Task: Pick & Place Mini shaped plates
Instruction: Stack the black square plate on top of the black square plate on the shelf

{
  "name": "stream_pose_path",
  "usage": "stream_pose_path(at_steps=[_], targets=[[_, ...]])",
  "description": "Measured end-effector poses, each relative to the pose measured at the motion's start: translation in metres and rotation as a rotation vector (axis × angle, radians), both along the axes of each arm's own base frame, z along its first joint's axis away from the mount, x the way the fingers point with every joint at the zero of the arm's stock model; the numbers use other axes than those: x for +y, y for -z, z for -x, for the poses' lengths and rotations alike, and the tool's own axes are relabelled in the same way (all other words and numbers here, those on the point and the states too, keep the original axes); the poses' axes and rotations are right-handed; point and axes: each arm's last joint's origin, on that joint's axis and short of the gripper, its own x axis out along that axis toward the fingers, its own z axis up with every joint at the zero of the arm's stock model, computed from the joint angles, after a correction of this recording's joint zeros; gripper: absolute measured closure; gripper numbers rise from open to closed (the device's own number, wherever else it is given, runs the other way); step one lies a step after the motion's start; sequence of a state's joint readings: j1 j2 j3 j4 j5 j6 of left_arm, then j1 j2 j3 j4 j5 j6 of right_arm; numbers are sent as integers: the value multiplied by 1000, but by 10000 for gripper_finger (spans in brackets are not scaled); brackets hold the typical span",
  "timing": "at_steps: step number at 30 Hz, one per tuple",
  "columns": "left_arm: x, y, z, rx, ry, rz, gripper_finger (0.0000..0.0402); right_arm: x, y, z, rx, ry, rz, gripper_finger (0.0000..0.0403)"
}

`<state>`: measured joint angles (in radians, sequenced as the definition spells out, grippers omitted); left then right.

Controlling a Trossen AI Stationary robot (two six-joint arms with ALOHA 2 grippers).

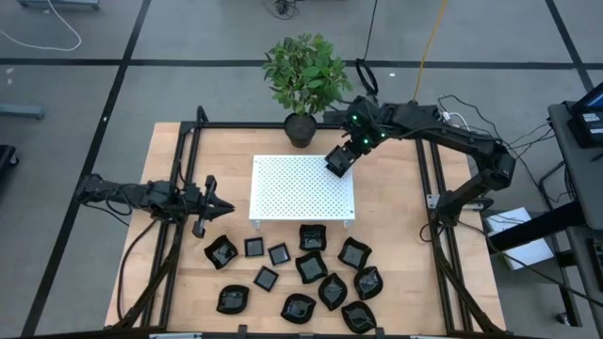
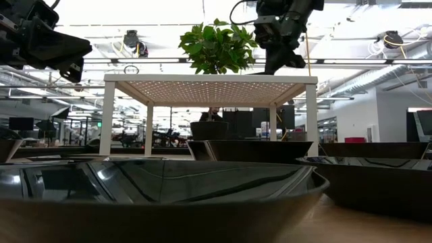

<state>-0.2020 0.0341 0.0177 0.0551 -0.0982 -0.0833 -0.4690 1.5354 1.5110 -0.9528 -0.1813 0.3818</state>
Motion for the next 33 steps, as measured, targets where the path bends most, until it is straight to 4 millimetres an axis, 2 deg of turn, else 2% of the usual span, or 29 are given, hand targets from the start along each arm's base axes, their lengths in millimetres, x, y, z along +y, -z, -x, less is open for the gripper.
stream_pose_path(at_steps=[7,33], targets=[[0,0,0,0,0,0,364,1,13,1,27,2,-14,403],[0,0,0,0,-1,0,364,3,14,-1,34,-21,20,403]])
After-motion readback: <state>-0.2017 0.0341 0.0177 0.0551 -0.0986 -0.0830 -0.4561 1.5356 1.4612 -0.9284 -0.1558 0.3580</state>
